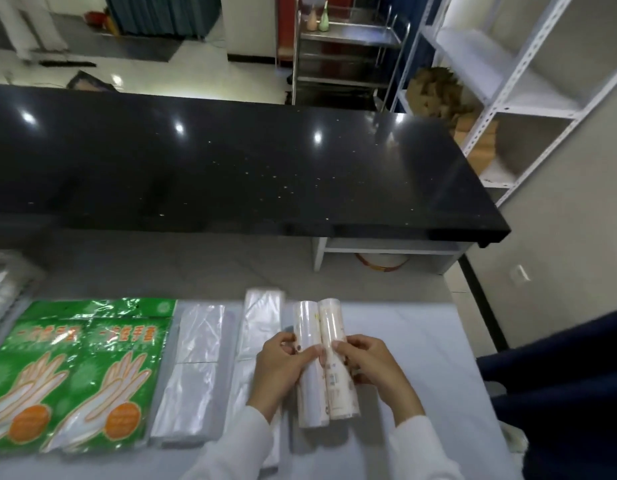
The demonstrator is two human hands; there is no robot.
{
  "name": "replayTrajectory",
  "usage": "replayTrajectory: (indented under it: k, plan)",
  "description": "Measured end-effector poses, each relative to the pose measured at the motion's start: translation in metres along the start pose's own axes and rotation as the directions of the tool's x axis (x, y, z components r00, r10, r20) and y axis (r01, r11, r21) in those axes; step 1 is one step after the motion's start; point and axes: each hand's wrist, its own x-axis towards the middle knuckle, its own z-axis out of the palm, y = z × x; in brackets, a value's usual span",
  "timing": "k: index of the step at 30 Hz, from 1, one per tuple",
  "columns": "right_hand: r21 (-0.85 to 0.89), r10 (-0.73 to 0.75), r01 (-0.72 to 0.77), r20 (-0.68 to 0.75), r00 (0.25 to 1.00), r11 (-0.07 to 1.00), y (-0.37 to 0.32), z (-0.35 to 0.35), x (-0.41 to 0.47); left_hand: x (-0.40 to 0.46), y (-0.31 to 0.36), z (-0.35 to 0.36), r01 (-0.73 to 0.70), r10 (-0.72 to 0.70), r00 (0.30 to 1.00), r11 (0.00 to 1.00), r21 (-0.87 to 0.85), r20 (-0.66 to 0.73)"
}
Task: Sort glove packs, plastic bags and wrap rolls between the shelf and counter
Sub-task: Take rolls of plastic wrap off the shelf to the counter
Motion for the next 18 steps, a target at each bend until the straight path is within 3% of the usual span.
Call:
replayTrajectory:
  k: [8,18]
  plan:
    - [-0.011,0.048,-0.048,-0.030,0.998,0.999,0.023,-0.009,0.007,-0.007,-0.015,0.024,-0.101,0.141,0.988,0.910,0.402,-0.070]
    - [-0.045,0.031,-0.032,-0.007,0.999,0.998,0.032,-0.001,0.020,-0.006,-0.016,0.028,-0.138,0.198,0.974,0.905,0.403,-0.110]
